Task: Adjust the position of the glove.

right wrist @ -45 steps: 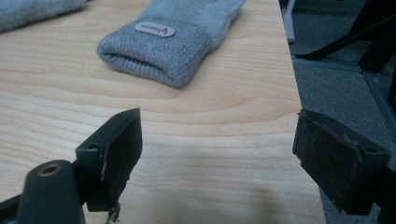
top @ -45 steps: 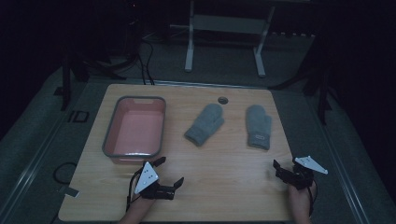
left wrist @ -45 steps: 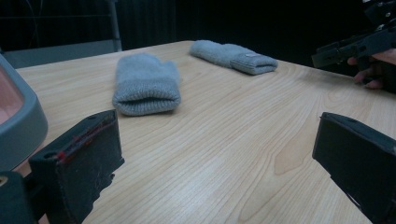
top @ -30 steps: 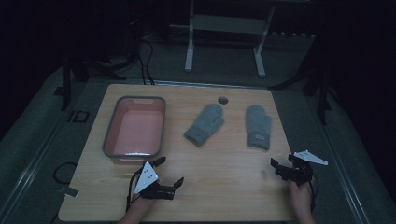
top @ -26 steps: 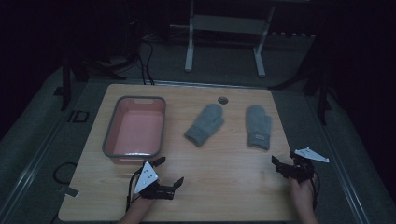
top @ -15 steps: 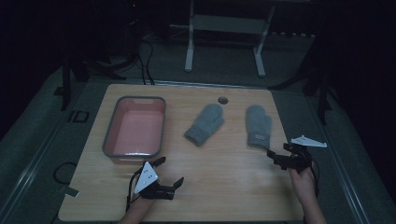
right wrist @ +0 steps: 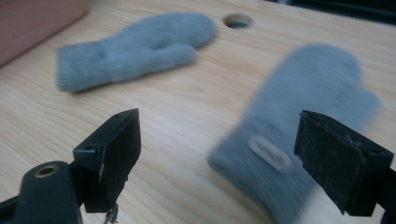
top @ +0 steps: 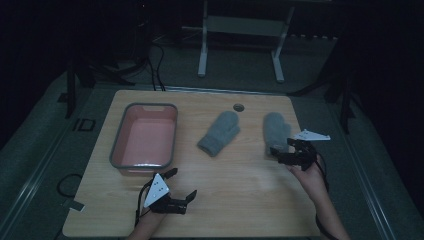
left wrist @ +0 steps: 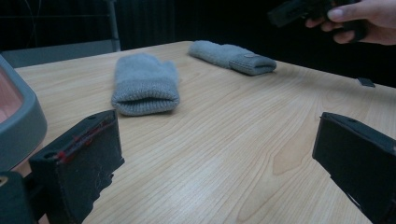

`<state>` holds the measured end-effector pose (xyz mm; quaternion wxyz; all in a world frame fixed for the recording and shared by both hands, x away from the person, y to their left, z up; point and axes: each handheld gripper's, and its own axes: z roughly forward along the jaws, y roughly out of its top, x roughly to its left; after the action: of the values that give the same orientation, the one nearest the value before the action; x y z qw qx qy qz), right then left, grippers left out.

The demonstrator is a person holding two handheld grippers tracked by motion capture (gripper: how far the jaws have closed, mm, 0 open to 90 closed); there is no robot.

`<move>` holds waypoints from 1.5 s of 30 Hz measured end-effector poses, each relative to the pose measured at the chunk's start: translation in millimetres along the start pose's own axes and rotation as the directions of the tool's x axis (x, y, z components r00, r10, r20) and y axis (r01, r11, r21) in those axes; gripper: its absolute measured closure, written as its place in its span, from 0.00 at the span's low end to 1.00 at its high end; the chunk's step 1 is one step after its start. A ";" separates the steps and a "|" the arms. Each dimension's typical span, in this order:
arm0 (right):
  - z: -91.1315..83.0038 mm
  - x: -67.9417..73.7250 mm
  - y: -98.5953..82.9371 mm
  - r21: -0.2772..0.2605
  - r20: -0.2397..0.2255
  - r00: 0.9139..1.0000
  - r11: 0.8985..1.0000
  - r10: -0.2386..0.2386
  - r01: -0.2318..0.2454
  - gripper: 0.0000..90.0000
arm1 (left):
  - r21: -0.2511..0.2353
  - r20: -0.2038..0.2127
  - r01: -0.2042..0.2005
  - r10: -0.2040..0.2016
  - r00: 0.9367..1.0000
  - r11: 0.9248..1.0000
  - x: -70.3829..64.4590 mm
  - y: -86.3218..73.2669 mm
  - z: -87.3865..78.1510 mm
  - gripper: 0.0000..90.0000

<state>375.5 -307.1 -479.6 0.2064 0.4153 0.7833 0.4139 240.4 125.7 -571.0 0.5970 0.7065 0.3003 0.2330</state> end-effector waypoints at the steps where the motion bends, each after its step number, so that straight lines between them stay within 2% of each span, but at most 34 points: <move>1: 4.3 2.1 3.2 0.003 -0.004 1.000 1.000 -0.017 0.017 0.18 | 0.000 0.002 0.001 -0.001 1.000 1.000 0.0 0.0 0.1 0.02; 2: 13.0 5.1 9.9 0.014 -0.052 0.998 0.999 -0.043 0.044 0.23 | 0.000 0.004 0.001 -0.001 1.000 1.000 -0.1 0.0 0.1 0.02; 6: 29.2 11.0 20.5 0.015 -0.107 0.992 0.997 -0.072 0.075 0.23 | 0.002 0.009 0.005 -0.005 1.000 1.000 0.2 0.1 0.3 0.02; 9: 41.0 15.9 26.3 0.025 -0.142 0.985 0.994 -0.100 0.105 0.21 | 0.002 0.011 0.006 -0.006 1.000 1.000 0.3 0.1 0.2 0.02; 14: 61.7 22.9 34.8 0.051 -0.172 0.977 0.989 -0.129 0.140 0.21 | 0.003 0.011 0.006 -0.006 1.000 1.000 0.3 0.1 0.3 0.02; 19: 83.4 28.5 45.5 0.079 -0.179 0.972 0.983 -0.151 0.168 0.24 | 0.002 0.013 0.006 -0.006 1.000 1.000 0.4 0.1 0.2 0.02; 21: 92.2 31.1 50.3 0.084 -0.201 0.967 0.981 -0.156 0.175 0.24 | 0.003 0.022 0.010 -0.010 1.000 1.000 0.4 0.1 0.1 0.02; 27: 118.6 42.9 63.7 0.087 -0.221 0.956 0.972 -0.195 0.218 0.25 | 0.005 0.021 0.010 -0.010 1.000 1.000 0.2 0.1 0.2 0.02; 33: 144.9 51.2 75.2 0.117 -0.231 0.949 0.962 -0.216 0.248 0.28 | 0.003 0.020 0.013 -0.014 1.000 1.000 0.3 0.0 0.1 0.02; 35: 152.3 52.4 78.3 0.128 -0.225 0.946 0.955 -0.234 0.267 0.33 | 0.003 0.020 0.014 -0.014 1.000 1.000 0.4 0.1 0.1 0.02; 42: 176.3 53.9 84.6 0.158 -0.230 0.942 0.946 -0.244 0.283 0.33 | 0.001 0.019 0.020 -0.020 1.000 1.000 0.7 0.0 0.1 0.02; 43: 179.5 54.2 85.6 0.161 -0.234 0.938 0.942 -0.255 0.296 0.34 | 0.001 0.019 0.021 -0.021 1.000 1.000 0.8 0.0 0.1 0.02; 45: 186.1 54.3 87.3 0.173 -0.237 0.937 0.938 -0.257 0.301 0.35 | 0.001 0.019 0.021 -0.021 1.000 1.000 0.8 0.0 0.0 0.02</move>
<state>510.5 -146.4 -513.3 0.1349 0.2723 0.8907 0.3382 241.0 126.2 -571.0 0.6021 0.7055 0.3022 0.2199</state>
